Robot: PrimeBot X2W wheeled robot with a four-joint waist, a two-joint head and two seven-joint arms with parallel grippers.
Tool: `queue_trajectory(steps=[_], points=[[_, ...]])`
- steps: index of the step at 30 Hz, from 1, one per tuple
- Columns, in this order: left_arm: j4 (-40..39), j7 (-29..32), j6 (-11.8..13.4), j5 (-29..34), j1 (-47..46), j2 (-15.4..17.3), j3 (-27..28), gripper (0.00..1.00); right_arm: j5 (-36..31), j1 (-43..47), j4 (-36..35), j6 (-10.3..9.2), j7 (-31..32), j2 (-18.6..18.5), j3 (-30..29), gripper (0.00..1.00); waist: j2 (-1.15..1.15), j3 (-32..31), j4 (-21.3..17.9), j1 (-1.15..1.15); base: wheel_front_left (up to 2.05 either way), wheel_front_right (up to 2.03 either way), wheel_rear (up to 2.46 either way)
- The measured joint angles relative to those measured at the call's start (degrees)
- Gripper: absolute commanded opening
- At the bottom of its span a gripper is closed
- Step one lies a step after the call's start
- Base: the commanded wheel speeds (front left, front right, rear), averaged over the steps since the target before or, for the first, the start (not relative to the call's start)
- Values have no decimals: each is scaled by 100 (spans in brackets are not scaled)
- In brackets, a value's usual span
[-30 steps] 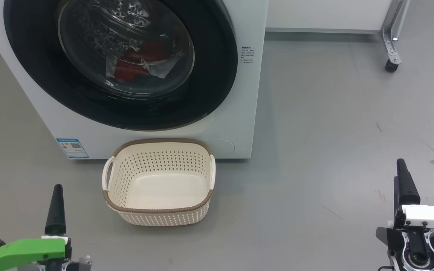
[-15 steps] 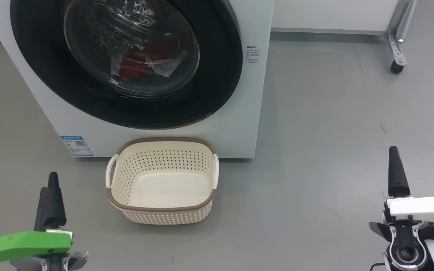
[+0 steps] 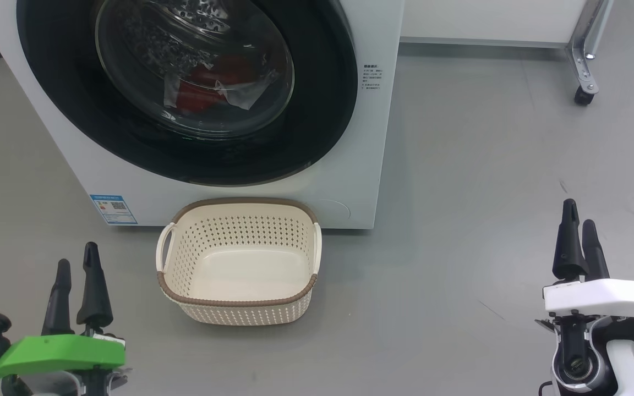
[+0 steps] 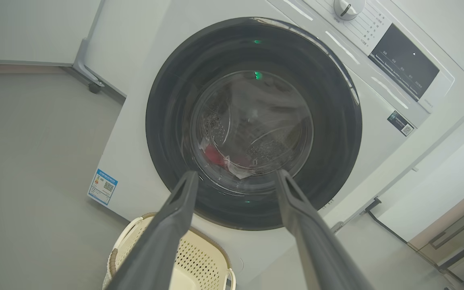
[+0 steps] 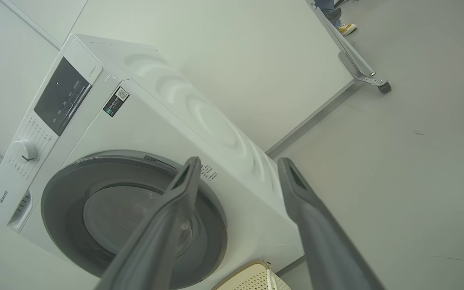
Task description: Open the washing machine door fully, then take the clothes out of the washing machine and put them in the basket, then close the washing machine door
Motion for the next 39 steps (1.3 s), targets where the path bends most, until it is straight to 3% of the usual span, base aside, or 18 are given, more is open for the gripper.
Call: queue_trajectory(steps=[9, 27, 39], points=[[-33, -130, -1, 1076, 0, -3, -25, 100, -972, -2, -120, -243, -144, 0, 200, 100, 0, 10, 8, 0, 0, 0, 0], [11, -415, -2, 3234, 4, -7, -281, 100, -3620, 15, 129, -600, -455, -1, 828, 100, 0, 2, 37, 0, 0, 0, 0], [202, -420, -2, 3475, 7, -41, -347, 100, -3451, 154, 552, -644, -492, 0, 606, 100, 0, 34, 9, 0, 0, 0, 0]])
